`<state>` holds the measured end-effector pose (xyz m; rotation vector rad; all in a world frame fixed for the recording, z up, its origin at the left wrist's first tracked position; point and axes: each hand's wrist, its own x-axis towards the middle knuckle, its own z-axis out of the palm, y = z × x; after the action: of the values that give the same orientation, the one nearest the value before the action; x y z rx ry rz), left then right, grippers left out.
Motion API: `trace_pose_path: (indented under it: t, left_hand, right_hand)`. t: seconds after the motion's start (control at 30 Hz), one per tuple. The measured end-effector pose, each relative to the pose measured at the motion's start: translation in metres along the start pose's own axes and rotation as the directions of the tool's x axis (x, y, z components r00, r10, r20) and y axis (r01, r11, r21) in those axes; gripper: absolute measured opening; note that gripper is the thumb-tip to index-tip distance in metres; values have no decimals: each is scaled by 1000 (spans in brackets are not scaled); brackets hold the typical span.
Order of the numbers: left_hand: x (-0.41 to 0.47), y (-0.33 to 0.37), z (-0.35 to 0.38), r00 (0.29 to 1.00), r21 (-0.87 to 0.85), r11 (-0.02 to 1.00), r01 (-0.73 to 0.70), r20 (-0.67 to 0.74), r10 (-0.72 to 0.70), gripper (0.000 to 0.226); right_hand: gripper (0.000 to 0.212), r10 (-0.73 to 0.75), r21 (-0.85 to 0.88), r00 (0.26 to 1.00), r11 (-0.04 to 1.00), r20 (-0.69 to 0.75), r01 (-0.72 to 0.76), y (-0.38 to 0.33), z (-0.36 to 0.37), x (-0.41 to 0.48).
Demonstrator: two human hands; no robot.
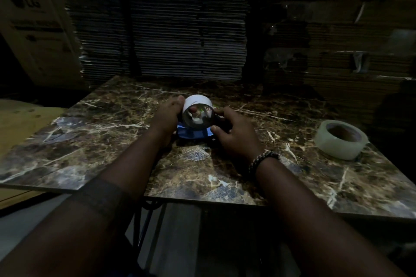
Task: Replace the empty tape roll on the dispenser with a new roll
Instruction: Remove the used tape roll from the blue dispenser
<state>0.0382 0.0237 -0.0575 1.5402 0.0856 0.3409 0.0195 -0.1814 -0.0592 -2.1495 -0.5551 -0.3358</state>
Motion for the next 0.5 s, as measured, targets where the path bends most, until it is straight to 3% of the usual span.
trace_pose_path:
  t: [0.13, 0.2, 0.33, 0.43, 0.5]
  left_hand:
    - [1, -3, -5, 997, 51, 998, 33, -65, -30, 26]
    - [0, -1, -10, 997, 54, 997, 60, -46, -57, 26]
    - [-4, 7, -26, 977, -11, 990, 138, 168, -134, 62]
    - [-1, 0, -35, 946, 110, 990, 89, 302, -119, 82]
    - [-1, -5, -36, 944, 222, 974, 32, 312, -103, 89]
  right_hand:
    - [30, -96, -152, 994, 985, -53, 87, -7, -3, 7]
    - [38, -148, -140, 986, 981, -80, 136, -8, -4, 15]
    - [55, -226, -49, 974, 973, 5, 226, -13, -3, 36]
    - [56, -202, 7, 977, 979, 66, 202, -17, 4, 45]
    - [53, -200, 21, 977, 980, 69, 199, -17, 9, 48]
